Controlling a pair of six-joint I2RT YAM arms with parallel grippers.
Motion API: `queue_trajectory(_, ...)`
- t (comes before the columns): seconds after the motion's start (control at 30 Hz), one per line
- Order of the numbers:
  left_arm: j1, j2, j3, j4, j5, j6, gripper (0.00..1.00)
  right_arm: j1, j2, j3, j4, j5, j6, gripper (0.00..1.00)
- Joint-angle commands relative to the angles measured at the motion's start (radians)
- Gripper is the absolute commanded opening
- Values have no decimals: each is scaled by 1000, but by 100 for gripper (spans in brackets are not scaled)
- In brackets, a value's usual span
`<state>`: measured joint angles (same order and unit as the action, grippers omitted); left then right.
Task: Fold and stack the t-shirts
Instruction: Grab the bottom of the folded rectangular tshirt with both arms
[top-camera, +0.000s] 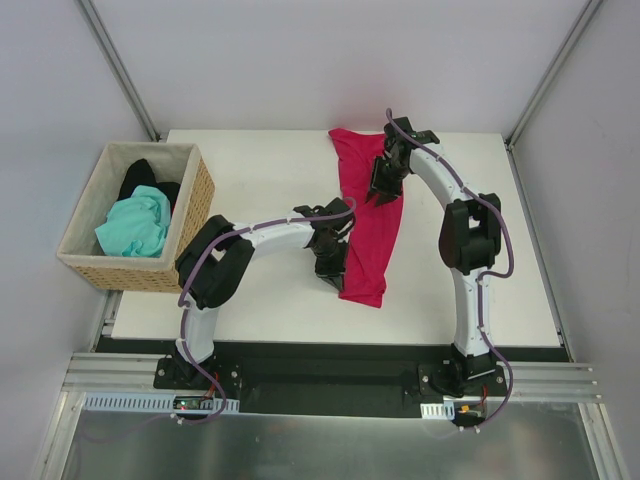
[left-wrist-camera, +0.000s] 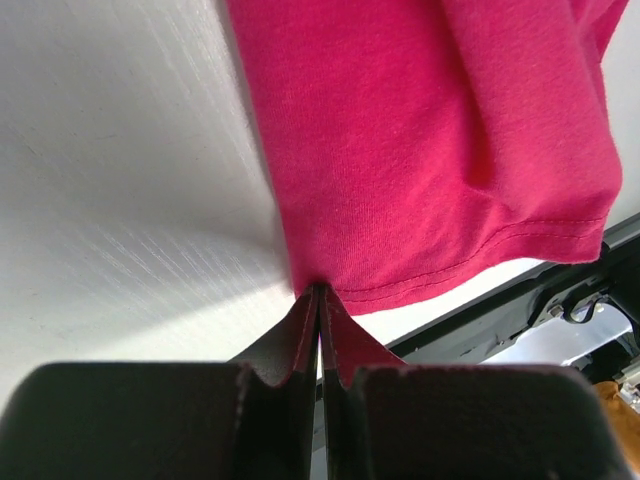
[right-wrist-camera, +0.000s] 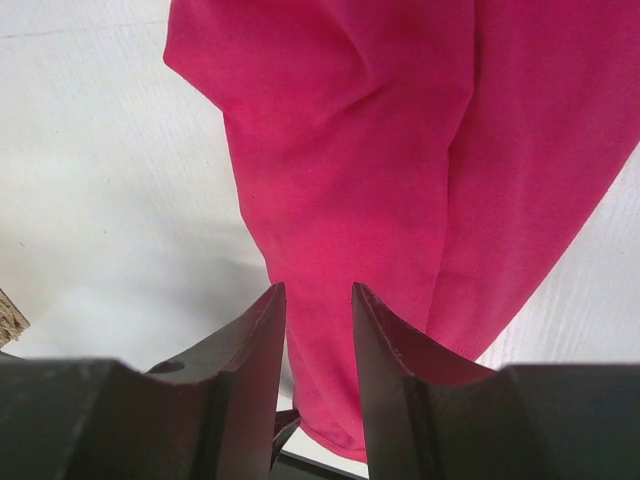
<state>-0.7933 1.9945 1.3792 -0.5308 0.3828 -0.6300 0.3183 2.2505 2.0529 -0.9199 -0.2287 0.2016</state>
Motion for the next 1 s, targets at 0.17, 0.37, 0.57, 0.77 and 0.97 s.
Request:
queue_trajectory(0.17, -11, -25, -16, -9, -30, -4, 0, -2, -91, 3, -10, -17, 13, 36)
queue_trajectory(0.37, -9, -19, -8, -11, -13, 1, 7, -1, -92, -2, -10, -17, 12, 36)
queue_trajectory(0.57, -11, -23, -12, -9, -21, 7, 38, -2, -91, 0, -10, -17, 13, 36)
queue_trajectory(0.77, -11, -5, -11, -11, -9, 6, 35, -4, -89, -2, -13, -17, 12, 36)
queue_trajectory(0.97, -9, -10, -2, -11, -13, 12, 16, -5, -81, 16, -13, -23, 19, 36)
